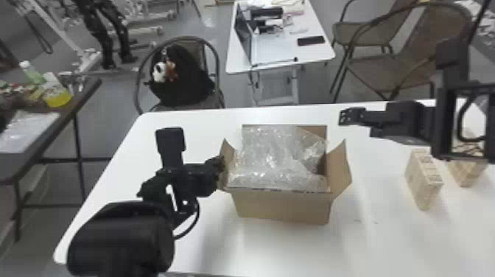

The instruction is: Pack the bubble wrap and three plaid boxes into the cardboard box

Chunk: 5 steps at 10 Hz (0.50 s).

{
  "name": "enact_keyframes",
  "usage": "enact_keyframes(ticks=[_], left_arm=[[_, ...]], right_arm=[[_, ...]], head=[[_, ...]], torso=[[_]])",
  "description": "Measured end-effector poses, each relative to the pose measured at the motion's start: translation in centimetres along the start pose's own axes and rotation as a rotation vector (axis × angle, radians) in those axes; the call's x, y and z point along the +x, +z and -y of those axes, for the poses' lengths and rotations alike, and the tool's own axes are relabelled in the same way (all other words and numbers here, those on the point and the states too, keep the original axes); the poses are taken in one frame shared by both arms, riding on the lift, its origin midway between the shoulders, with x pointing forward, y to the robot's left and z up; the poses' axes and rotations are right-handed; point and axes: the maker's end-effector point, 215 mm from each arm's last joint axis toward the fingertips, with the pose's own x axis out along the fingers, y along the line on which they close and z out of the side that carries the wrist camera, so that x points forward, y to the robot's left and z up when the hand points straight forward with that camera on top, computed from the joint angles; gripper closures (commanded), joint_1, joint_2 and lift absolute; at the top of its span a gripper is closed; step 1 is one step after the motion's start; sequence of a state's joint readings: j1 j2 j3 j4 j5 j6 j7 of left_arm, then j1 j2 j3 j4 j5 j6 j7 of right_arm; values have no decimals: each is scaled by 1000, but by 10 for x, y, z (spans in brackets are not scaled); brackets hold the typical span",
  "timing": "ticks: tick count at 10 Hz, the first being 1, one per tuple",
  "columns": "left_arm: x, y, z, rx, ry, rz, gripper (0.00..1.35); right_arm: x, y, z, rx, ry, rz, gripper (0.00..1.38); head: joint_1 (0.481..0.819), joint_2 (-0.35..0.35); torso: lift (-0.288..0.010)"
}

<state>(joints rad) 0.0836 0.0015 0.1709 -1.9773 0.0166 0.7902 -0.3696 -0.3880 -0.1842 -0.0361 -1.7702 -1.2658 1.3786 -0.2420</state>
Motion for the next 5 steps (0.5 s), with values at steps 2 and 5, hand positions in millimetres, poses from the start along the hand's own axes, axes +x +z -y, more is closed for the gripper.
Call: enact_keyframes(ticks=[2, 5], left_arm=[[-1, 1, -2, -5, 1, 9, 1216], [-5, -1, -6, -22, 0, 20, 1216]], right_arm=[[-30, -8, 21, -1, -37, 111, 222], [-62, -44, 110, -120, -262, 333, 225]], head=[[695, 164], [695, 85]], torso=[[-92], [-92]])
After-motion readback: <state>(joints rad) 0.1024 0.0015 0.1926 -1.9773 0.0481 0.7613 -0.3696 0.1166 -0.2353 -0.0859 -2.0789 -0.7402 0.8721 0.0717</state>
